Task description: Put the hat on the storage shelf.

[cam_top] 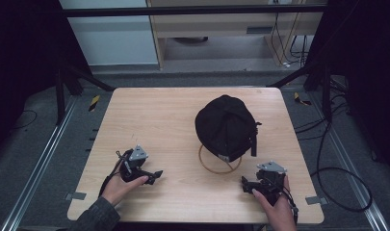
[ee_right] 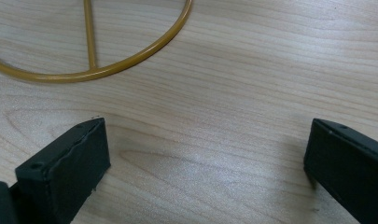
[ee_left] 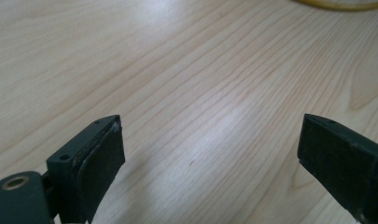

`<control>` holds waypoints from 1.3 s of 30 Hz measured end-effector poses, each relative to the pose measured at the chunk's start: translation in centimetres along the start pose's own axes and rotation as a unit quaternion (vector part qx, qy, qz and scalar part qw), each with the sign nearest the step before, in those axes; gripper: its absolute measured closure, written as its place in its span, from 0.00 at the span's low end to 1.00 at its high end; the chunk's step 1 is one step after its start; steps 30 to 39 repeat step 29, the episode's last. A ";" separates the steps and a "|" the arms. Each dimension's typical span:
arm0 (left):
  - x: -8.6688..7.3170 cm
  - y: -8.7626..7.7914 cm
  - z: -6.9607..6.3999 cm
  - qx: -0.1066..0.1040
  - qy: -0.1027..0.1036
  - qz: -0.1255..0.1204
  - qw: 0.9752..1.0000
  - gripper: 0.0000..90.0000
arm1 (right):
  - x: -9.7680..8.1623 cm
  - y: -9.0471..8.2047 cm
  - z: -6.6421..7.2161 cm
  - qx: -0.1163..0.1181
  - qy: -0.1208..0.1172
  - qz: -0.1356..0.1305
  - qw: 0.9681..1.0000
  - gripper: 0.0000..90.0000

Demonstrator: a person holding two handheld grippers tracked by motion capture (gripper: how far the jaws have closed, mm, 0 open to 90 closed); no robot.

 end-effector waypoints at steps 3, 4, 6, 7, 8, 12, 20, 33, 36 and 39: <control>-0.7 0.1 0.7 0.004 -0.009 0.003 1.000 0.07 | 0.0 0.0 0.0 0.000 0.000 0.000 1.000 0.00; -1.0 0.1 0.9 0.005 -0.011 0.004 1.000 0.07 | 0.0 0.0 0.0 0.000 -0.001 0.000 1.000 0.00; -1.3 0.2 1.3 0.009 -0.015 0.007 1.000 0.07 | 0.0 0.0 0.0 0.000 0.000 0.000 1.000 0.00; -1.6 0.3 1.6 0.014 -0.017 0.009 1.000 0.07 | 0.0 0.0 0.0 0.000 0.000 0.000 1.000 0.00; -1.7 0.3 1.8 0.016 -0.020 0.009 1.000 0.07 | 0.0 0.0 0.0 0.000 0.000 0.000 1.000 0.00; -2.2 0.3 2.4 0.022 -0.027 0.003 0.999 0.07 | 0.0 0.0 0.0 0.000 0.000 0.000 1.000 0.00; -2.6 0.4 2.9 0.035 -0.021 -0.004 0.999 0.06 | 0.0 0.0 0.0 0.000 0.000 0.000 1.000 0.00; -2.7 0.3 3.0 0.041 -0.029 0.001 0.999 0.03 | 0.0 0.0 0.0 0.000 0.000 0.000 1.000 0.00; -2.7 0.3 3.0 0.041 -0.029 0.001 0.999 0.03 | 0.0 0.0 0.0 0.000 0.000 0.000 1.000 0.00; -2.7 0.3 3.0 0.041 -0.029 0.001 0.999 0.03 | 0.0 0.0 0.0 0.000 0.000 0.000 1.000 0.00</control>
Point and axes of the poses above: each handheld gripper's, and its own axes: y roughly forward along the jaws, x roughly out of its top, z roughly to its left, the point moved 2 cm from there along y, roughly forward along the jaws, and after that the axes turned 11 degrees about x, right-handed, at the moved point
